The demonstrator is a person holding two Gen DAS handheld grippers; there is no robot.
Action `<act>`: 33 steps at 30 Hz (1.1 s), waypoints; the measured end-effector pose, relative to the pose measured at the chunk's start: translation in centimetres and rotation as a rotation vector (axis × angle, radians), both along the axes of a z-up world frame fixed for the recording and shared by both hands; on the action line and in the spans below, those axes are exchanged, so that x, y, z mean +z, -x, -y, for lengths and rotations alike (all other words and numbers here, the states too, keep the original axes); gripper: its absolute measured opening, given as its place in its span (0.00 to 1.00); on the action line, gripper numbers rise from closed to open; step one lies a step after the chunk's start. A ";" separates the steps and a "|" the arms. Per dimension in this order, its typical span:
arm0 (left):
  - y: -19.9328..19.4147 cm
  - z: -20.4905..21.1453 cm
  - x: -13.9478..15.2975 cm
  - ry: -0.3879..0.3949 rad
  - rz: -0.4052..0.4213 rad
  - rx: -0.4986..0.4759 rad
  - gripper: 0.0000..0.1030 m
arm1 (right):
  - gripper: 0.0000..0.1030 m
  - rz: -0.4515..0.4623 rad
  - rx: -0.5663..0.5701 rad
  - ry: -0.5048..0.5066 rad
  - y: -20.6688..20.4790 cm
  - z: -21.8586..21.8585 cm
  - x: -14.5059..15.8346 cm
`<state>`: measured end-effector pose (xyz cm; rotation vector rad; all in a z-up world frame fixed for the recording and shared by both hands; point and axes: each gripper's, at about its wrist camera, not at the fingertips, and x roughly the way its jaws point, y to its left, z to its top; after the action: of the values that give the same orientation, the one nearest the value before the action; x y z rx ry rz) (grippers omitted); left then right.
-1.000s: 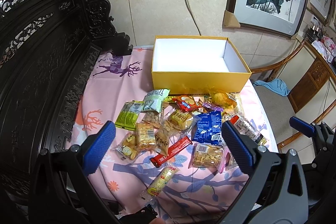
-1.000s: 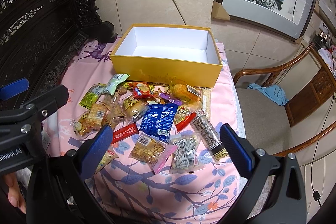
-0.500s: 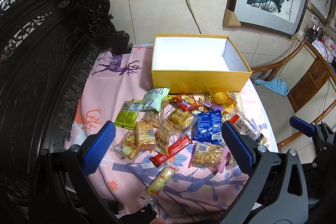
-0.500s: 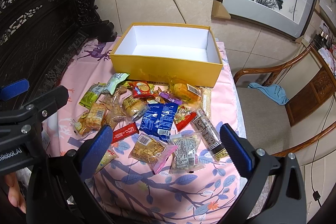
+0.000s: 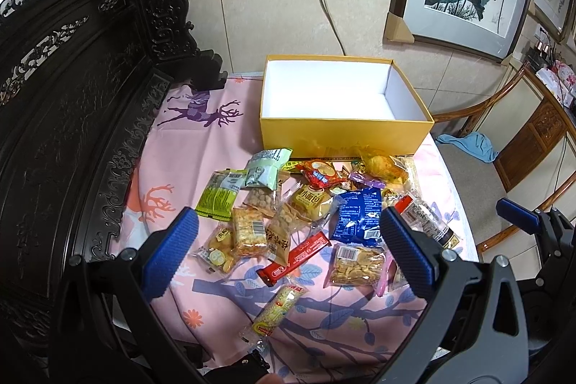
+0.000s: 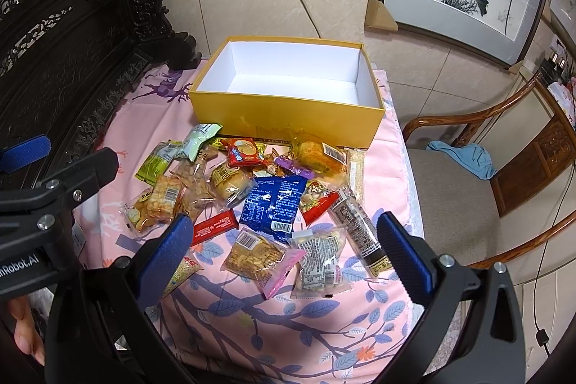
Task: Organize snacks
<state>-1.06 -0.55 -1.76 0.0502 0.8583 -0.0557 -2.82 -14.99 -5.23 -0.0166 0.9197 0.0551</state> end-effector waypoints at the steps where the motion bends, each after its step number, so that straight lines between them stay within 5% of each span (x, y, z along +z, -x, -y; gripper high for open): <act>1: 0.1 0.0 -0.1 0.000 -0.001 0.000 0.98 | 0.99 0.000 0.000 0.000 -0.1 0.0 0.1; 13: -0.2 -0.2 -0.6 0.002 -0.019 0.000 0.98 | 0.99 -0.016 -0.001 -0.005 -0.6 0.1 -0.3; 23: -3.0 -4.4 -2.4 -0.018 -0.069 0.109 0.98 | 0.99 -0.048 -0.052 0.030 -1.4 2.9 -3.0; 28: -2.9 -4.7 -6.6 -0.068 -0.144 0.067 0.98 | 0.99 -0.114 0.115 0.031 -1.2 1.9 -6.6; 33: -1.2 -3.7 -11.1 -0.096 -0.243 -0.009 0.98 | 0.99 -0.163 0.412 -0.001 -1.3 -2.1 -11.0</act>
<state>0.14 3.10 -12.83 0.1395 1.1034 -0.0289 -1.50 -12.91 -16.22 -0.2037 1.0674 0.4451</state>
